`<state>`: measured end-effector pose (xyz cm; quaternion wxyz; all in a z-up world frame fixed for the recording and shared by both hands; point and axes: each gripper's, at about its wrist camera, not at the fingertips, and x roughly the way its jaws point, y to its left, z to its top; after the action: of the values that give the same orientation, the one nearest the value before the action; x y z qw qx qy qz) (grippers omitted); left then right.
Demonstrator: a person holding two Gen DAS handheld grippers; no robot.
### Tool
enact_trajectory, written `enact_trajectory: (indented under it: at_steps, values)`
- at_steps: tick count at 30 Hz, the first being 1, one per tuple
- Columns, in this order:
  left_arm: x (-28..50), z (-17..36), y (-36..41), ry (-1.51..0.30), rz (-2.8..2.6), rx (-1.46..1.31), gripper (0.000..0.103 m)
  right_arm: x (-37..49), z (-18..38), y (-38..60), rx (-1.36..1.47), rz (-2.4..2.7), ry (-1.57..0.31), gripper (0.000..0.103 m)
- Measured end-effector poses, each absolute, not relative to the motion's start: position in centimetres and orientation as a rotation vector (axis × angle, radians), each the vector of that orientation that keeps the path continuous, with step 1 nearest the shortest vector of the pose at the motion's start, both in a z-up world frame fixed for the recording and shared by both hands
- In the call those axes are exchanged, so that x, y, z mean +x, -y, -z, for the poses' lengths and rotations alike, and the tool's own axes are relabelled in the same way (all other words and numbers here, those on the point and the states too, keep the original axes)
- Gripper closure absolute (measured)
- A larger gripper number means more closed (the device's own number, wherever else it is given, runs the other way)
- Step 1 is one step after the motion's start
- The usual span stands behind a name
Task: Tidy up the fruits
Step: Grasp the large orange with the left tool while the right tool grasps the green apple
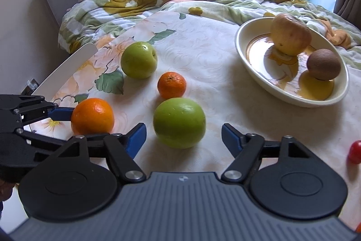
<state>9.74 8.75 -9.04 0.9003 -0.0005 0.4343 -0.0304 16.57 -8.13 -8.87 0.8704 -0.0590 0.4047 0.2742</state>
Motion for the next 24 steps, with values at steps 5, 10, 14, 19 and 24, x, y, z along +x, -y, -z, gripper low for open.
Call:
enact_trajectory:
  at_steps: [5,10,14,19,24]
  values:
    - [9.6,9.0,-8.9,-0.905,0.051,-0.009,0.041,17.2,9.2,7.4,-0.127,-0.577,-0.858,0.023]
    - [9.2,9.0,-8.9,-0.907,0.044,-0.019,0.041,17.5,9.5,6.9,-0.143,-0.582,-0.870,0.025]
    - [8.8,8.9,-8.9,-0.908,0.033,-0.026,0.041,17.4,9.7,6.6,-0.162,-0.579,-0.868,0.029]
    - [8.2,8.6,-8.9,-0.902,0.018,-0.036,0.041,17.4,9.8,6.4,-0.194,-0.570,-0.861,0.036]
    - [7.5,7.7,-8.6,-0.885,0.008,-0.040,0.041,16.8,9.2,6.7,-0.192,-0.581,-0.848,0.037]
